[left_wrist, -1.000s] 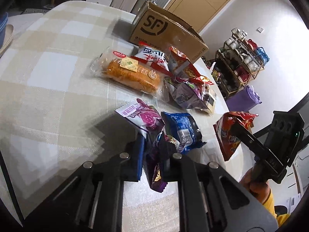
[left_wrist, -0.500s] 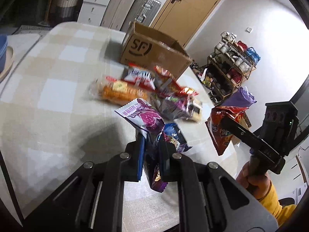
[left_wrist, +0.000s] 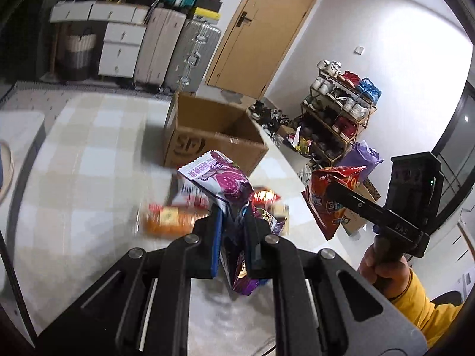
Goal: Organize snacks
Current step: 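Carry the red chip bag and purple candy bag with both tools over the box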
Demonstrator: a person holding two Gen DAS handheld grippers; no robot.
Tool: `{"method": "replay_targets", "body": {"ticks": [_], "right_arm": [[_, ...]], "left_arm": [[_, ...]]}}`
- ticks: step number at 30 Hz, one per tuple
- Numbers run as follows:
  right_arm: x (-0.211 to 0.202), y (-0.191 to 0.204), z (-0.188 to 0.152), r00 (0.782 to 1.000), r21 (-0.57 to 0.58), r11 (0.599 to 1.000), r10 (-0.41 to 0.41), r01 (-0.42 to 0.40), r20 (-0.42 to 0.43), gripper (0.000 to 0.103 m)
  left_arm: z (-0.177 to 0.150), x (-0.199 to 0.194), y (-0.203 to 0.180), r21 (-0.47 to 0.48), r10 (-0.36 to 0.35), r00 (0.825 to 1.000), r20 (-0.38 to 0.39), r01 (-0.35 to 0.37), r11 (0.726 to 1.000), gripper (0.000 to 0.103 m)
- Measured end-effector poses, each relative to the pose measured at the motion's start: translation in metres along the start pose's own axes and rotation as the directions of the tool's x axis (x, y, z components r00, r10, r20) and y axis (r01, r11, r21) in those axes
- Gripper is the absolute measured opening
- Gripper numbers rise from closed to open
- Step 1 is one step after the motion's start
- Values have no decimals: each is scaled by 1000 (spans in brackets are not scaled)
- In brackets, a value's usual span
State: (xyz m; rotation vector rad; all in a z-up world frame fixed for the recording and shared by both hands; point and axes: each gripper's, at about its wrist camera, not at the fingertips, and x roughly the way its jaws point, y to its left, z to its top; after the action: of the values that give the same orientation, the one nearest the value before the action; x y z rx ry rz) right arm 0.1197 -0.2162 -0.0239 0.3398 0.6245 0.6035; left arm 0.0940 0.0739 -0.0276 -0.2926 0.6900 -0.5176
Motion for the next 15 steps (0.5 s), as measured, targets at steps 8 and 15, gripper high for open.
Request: {"method": "replay_targets", "body": {"ticks": [8,15], "right_arm": [[19,-15,61,1000,-4,1000,4,-4,28,50],[64,-43,110,1000,36,999,-3,3,5,50]], "left_arm": [[75,31,-6,41,-15,1000,4,15,999,9],[144,93,-1,68,23,1000,-21,-21,997,9]]}}
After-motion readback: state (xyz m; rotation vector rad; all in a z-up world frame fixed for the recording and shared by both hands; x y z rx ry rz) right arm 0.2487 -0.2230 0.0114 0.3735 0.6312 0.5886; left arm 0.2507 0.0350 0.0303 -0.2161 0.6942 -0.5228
